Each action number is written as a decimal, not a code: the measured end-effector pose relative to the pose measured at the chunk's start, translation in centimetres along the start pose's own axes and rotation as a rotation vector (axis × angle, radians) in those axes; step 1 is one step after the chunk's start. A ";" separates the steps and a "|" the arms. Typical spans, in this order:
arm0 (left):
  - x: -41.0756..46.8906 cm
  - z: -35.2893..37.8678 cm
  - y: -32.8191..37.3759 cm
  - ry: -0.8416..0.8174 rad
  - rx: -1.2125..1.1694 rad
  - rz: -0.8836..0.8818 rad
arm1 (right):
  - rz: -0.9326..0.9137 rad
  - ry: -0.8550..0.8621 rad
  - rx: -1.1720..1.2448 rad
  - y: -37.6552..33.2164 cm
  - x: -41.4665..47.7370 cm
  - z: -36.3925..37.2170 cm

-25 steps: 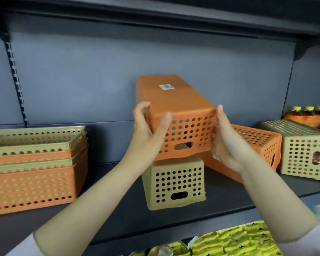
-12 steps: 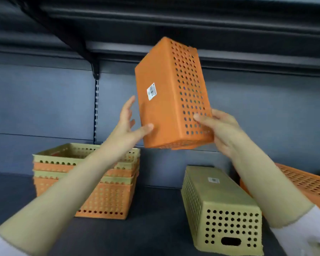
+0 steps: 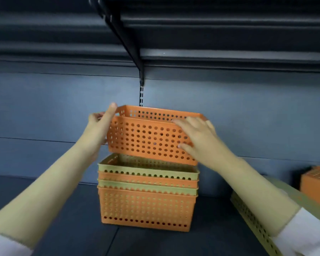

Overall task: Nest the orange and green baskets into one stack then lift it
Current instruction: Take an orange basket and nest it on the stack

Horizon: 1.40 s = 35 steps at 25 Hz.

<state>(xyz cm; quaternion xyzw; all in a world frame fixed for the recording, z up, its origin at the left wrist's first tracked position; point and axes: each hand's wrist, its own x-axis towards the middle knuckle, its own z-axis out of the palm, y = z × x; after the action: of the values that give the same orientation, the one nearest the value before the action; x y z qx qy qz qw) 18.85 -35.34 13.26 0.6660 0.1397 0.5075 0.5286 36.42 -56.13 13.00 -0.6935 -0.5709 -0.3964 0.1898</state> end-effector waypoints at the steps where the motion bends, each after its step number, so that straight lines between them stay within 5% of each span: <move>1: 0.3 -0.8 -0.9 -0.005 -0.013 -0.023 | 0.005 -0.044 0.000 -0.7 0.1 0.8; 9: 2.0 -3.3 -7.6 -0.224 0.171 0.047 | 0.163 -0.194 0.050 -2.5 -1.7 3.3; 14: 0.8 -4.4 -10.9 -0.055 0.583 0.226 | 0.265 -0.257 0.215 -3.3 -4.0 3.4; 19: 2.8 -4.4 -10.2 -0.391 0.164 -0.022 | 0.636 -0.317 0.423 -0.8 -3.4 4.3; 23: 3.6 -3.3 -12.9 -0.271 0.119 0.029 | 0.800 -0.249 0.698 1.0 -3.7 6.5; 28: 3.9 -2.1 -13.4 -0.236 0.108 0.022 | 0.863 -0.324 0.718 2.8 -3.0 6.9; 35: 2.8 -1.8 -7.4 -0.243 0.625 0.263 | 0.763 -0.277 0.476 3.6 -6.3 2.5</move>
<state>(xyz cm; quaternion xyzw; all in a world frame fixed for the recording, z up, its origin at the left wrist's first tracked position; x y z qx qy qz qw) 21.25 -29.32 8.34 0.8633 0.1371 0.4210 0.2423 40.41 -59.34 7.31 -0.8374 -0.3701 -0.0600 0.3977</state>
